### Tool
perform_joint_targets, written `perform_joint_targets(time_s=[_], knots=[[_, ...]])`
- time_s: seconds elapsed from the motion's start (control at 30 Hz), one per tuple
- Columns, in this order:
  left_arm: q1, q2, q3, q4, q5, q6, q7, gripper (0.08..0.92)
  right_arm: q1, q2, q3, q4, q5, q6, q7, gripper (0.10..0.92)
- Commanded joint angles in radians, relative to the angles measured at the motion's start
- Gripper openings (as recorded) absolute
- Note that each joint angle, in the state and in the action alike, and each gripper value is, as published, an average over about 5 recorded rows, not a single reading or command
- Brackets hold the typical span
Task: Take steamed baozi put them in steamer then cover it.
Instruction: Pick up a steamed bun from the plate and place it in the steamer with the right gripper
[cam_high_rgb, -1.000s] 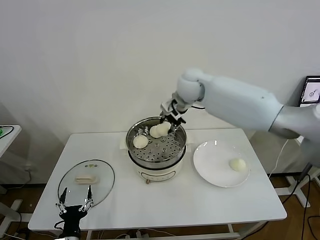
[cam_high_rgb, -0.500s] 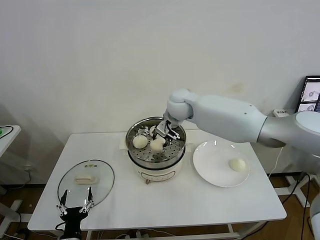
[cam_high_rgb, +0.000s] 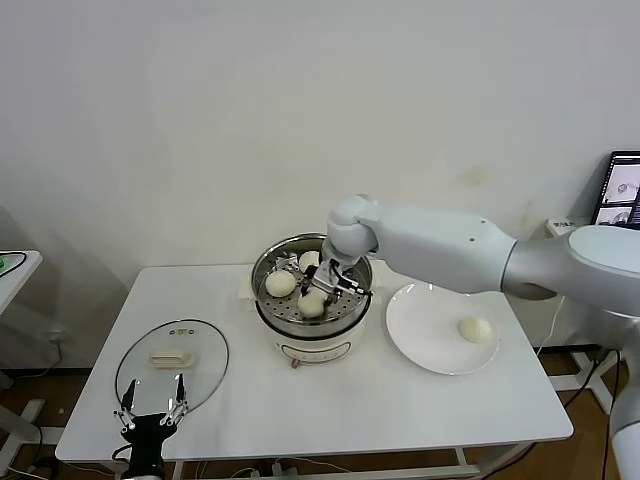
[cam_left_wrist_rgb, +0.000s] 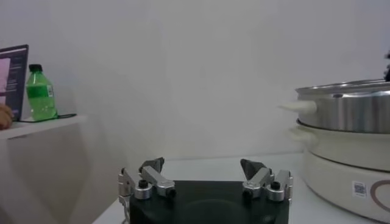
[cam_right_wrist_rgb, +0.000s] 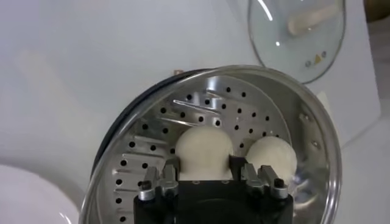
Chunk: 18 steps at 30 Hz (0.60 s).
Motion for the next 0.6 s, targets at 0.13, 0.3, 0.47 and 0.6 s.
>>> perform_joint_targets(time_s=[0.13, 0.3, 0.47, 0.6], knots=[[0.001, 0.0, 0.0, 0.002, 0.001, -0.004, -0.001, 0.823, 0.0, 0.019, -0.018, -0.011, -0.044, 0.069, 0.028, 0.522], [0.001, 0.001, -0.001, 0.002, 0.001, -0.005, -0.001, 0.823, 0.001, 0.024, -0.017, -0.01, -0.05, 0.073, 0.03, 0.526], [-0.001, 0.0, 0.002, 0.003, 0.001, -0.005, -0.001, 0.823, 0.001, 0.026, -0.02, -0.016, -0.05, 0.072, 0.03, 0.524], [-0.001, 0.0, 0.003, 0.004, 0.001, -0.006, -0.001, 0.823, -0.001, 0.026, -0.023, -0.022, -0.044, 0.073, 0.031, 0.525]])
